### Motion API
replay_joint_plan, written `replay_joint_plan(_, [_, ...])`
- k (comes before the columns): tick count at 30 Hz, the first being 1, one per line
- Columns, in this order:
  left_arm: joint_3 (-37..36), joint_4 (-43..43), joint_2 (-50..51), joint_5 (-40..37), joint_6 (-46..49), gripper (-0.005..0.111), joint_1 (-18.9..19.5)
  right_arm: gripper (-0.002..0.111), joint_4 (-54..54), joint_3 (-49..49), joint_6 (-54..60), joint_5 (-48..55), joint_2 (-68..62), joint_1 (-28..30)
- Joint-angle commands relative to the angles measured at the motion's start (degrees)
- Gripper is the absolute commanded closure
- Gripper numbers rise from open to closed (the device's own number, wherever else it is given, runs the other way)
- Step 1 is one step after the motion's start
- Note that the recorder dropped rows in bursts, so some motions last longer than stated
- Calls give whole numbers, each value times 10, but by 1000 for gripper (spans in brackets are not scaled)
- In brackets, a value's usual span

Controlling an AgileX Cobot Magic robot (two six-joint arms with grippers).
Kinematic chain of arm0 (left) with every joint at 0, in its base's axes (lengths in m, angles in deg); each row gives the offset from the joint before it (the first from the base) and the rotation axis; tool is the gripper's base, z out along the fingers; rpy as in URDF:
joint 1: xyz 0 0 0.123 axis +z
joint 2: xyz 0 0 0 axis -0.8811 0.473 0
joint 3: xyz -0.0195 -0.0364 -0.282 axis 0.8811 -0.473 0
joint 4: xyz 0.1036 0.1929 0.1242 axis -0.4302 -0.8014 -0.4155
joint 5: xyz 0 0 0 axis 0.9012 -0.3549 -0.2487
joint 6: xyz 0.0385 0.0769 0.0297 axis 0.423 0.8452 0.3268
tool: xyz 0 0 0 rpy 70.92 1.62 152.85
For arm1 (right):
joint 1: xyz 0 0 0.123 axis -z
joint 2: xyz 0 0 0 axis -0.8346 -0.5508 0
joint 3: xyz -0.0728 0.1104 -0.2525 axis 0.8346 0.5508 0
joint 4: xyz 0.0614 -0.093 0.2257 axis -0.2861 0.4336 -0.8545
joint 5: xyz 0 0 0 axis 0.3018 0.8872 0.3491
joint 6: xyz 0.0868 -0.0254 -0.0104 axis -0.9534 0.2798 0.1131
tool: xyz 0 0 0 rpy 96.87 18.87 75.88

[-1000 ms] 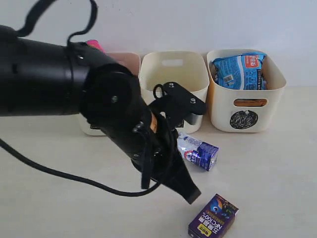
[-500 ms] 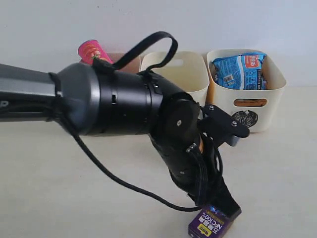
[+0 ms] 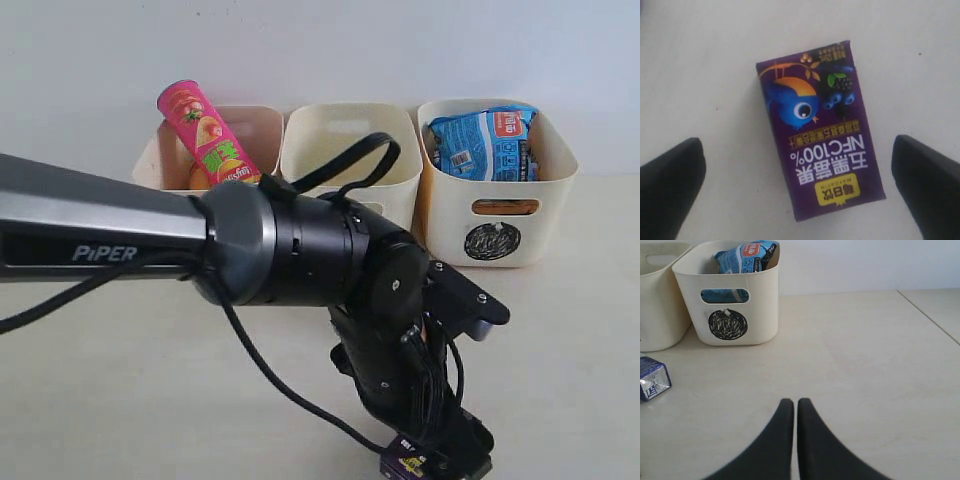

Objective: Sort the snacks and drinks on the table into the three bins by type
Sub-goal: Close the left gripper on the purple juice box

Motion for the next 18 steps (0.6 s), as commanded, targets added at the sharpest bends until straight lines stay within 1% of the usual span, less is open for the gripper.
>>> replay_joint_plan(1, [4,8,23,35,23,13,-4,109,2,2,0,-4,3,-1])
replay_joint_plan(6, [5,8,36,69,23,13,-4,109,2,2,0,-4,3,-1])
replay_joint_plan(12, [10,12,55,81,21,13,-4,109,2,2,0,-4,3,-1])
replay_joint_plan(14, [10,13,67,70,21,19,-4,109,2,2,0,-4,3,-1])
replay_joint_plan(15, [10,13,68,67,21,31,-4,109,2,2,0,-4,3,-1])
replay_joint_plan(16, [10,13,68,66,21,39,-4,109,2,2,0,-4,3,-1])
replay_joint_plan(17, [10,13,68,66,21,59,-4,109,2,2,0,-4,3,-1])
replay_joint_plan(18, [10,13,68,66,21,68,-4,109,2,2,0,-4,3,-1])
